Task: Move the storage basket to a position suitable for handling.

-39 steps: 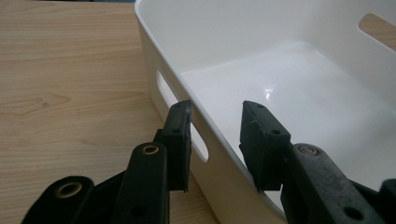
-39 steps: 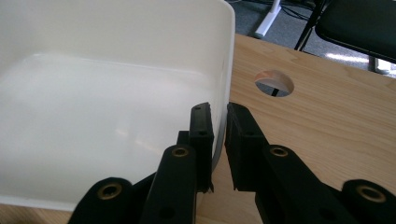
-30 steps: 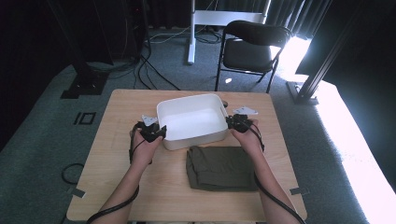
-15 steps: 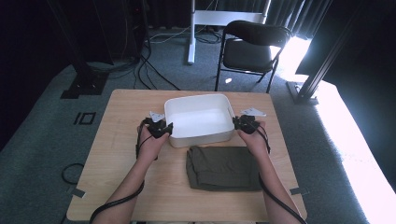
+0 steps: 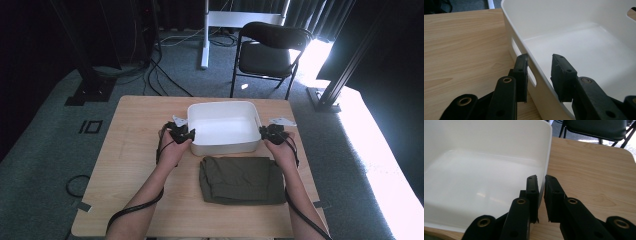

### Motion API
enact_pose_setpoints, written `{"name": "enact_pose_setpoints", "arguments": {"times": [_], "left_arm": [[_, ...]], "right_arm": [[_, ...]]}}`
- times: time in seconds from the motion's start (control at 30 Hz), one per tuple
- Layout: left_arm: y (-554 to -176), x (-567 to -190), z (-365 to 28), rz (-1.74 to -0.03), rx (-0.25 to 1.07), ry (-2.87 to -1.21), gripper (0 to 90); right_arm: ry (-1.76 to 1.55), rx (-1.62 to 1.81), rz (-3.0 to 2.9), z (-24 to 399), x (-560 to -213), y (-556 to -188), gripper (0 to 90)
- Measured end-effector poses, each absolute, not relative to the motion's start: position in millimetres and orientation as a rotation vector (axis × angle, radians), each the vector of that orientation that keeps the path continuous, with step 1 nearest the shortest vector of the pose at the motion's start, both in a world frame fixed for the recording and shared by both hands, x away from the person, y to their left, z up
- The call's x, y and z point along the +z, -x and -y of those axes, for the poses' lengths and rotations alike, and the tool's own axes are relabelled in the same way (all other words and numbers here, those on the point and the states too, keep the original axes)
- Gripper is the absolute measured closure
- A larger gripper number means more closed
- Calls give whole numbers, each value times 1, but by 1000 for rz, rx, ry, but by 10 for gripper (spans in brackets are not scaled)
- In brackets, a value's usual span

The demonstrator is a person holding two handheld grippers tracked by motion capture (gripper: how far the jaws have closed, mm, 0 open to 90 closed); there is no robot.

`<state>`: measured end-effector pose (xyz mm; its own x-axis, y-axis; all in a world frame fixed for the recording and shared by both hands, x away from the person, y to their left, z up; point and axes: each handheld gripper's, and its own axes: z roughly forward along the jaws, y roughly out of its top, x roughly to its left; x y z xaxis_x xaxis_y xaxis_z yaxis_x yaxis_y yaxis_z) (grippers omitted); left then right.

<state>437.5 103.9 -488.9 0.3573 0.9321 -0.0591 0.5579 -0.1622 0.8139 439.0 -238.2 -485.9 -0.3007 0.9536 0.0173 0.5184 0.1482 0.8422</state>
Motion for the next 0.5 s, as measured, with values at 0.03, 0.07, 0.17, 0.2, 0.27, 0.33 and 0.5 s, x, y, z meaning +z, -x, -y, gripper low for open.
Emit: {"name": "enact_pose_setpoints", "arguments": {"times": [0.03, 0.07, 0.17, 0.2, 0.27, 0.33, 0.5], "left_arm": [[-438, -489, -104, -1306, 605, -1838, 686], [-440, -489, -100, -1299, 598, -1839, 686], [-442, -489, -94, -1289, 593, -1847, 687], [-443, -489, -91, -1282, 597, -1853, 687], [-444, -489, -86, -1271, 603, -1867, 687], [-446, -488, -82, -1264, 599, -1877, 688], [-449, -489, -72, -1249, 587, -1879, 687]], "right_arm": [[-1401, 1051, -1892, 238, -486, -439, 821], [-1403, 1048, -1889, 240, -486, -439, 821], [-1420, 1051, -1874, 249, -486, -436, 822], [-1426, 1051, -1868, 251, -486, -436, 822], [-1433, 1050, -1863, 256, -486, -434, 821], [-1438, 1048, -1858, 259, -486, -433, 822], [-1455, 1041, -1845, 270, -486, -431, 827]]}}
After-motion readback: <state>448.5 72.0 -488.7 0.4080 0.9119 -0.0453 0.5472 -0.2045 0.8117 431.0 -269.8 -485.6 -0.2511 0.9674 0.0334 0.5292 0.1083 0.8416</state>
